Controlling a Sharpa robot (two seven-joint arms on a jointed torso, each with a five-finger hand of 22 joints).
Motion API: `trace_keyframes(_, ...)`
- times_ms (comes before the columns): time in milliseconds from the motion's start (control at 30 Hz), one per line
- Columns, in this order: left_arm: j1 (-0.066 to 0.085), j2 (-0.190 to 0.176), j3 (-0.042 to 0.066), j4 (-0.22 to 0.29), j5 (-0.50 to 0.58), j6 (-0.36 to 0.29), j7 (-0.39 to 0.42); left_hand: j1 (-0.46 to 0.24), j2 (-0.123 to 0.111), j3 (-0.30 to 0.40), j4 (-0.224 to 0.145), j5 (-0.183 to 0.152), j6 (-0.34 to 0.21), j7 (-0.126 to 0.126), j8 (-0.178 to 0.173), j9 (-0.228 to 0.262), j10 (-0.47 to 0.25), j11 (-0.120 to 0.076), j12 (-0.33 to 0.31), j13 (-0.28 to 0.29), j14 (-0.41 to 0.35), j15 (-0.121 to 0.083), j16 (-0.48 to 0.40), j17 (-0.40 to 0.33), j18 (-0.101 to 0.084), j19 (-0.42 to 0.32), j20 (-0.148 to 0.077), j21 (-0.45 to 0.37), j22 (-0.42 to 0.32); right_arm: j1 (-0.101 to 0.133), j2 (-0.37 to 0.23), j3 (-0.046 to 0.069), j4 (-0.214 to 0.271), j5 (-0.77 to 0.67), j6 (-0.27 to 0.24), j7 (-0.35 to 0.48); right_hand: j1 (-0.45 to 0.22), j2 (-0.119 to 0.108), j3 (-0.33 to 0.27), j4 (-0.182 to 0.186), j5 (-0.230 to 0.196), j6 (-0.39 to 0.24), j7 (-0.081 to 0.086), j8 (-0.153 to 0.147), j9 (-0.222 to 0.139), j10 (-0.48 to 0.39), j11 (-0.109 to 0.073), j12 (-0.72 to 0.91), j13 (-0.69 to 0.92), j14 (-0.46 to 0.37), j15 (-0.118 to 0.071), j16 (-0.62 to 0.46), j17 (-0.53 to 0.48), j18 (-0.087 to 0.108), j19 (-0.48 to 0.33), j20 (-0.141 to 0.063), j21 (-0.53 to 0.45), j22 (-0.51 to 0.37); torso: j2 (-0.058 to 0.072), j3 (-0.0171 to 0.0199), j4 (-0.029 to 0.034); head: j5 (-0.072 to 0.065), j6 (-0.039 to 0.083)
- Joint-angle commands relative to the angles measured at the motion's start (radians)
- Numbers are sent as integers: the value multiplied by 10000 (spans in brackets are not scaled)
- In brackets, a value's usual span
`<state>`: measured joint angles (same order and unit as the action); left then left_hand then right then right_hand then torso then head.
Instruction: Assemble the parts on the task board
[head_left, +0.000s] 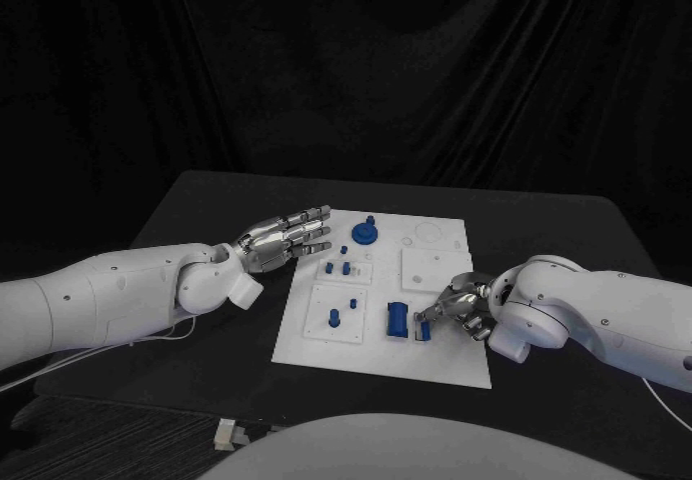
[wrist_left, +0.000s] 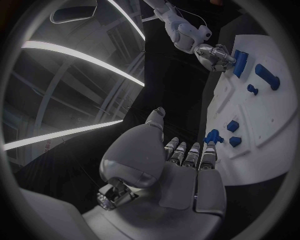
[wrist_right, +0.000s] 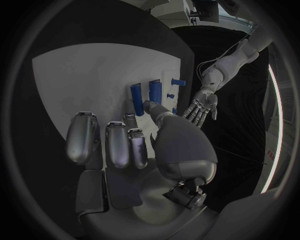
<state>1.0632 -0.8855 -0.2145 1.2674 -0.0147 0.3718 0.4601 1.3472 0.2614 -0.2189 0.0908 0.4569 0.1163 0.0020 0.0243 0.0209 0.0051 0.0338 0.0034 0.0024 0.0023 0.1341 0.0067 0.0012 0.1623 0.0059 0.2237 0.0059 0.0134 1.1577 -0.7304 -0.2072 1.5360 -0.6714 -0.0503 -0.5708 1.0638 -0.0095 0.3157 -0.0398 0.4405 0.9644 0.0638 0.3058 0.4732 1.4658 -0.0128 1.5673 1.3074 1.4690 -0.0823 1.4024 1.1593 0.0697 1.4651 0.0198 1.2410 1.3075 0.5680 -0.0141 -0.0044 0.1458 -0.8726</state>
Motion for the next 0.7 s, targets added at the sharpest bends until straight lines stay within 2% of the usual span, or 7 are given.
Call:
trace_keyframes(33,-17,27,10,7,66,166,21,-4,66,13,-52,45,10,85,57,9,-10,60,21,5,-23,57,-67,-12,46,-2,97,-4,8,-28,10,-4,-26,-70,-178,-112,-121,22,-2,101,-4,-71,11,53,-12,1050,0,35,2634,371,14,18,-6,19,178,68,-32,1680,-5,-1,1,-1,0)
trace_keyframes(200,-21,38,10,3,66,189,-18,-21,82,18,-71,48,61,207,75,17,-13,2,18,3,-23,63,-67,-12,42,-2,101,-4,7,-28,22,-4,-52,-70,-144,-130,-188,42,-40,183,-70,-73,6,83,-16,1050,-5,35,2634,367,12,11,-26,23,171,66,-51,1674,-4,0,0,0,0)
trace_keyframes(233,-22,39,10,1,66,192,-22,-21,82,18,-71,48,61,207,75,17,-13,2,18,3,-23,63,-67,-12,42,-2,101,-4,7,-28,23,-4,-53,-70,-120,-137,-238,6,-114,243,-394,-93,-3,116,-25,1050,-12,35,2634,363,7,2,-48,26,164,63,-65,1669,-1,0,0,8,0)
trace_keyframes(267,-23,39,10,0,66,194,-25,-21,82,18,-71,48,61,207,75,17,-13,2,18,3,-23,63,-67,-12,42,-2,101,-4,7,-28,25,-4,-52,-70,-100,-142,-236,4,-116,243,-408,-95,-3,118,-25,1050,-12,35,2634,363,7,2,-47,27,164,62,-66,1668,2,1,3,4,0)
trace_keyframes(333,-25,40,10,-3,66,196,-30,-21,82,18,-71,48,61,207,75,17,-13,2,18,3,-23,63,-67,-12,42,-2,101,-4,7,-28,29,-4,-48,-70,-14,-162,-267,-38,-205,303,-788,-134,3,150,-44,1050,-10,35,2634,362,5,0,-55,28,160,61,-75,1665,4,1,3,0,0)
trace_keyframes(433,-28,44,10,-10,66,199,-33,-21,82,18,-71,48,61,207,75,17,-13,2,18,3,-23,63,-67,-12,42,-2,101,-4,7,-28,40,-4,-49,-70,99,-187,-321,-85,-315,383,-1097,-160,12,182,-67,1050,-2,35,2634,356,11,-15,-93,33,152,63,-105,1655,-4,-1,-1,0,0)
trace_keyframes(700,-38,54,10,-20,66,211,-26,-25,83,18,-78,48,53,226,75,15,-14,-5,16,2,-23,63,-67,-12,41,-3,101,-5,5,-28,54,-4,-59,-71,283,-226,-404,-211,-594,505,-1519,-220,36,228,-120,1050,19,35,2634,352,26,-26,-122,41,142,73,-147,1641,-1,-1,4,20,0)
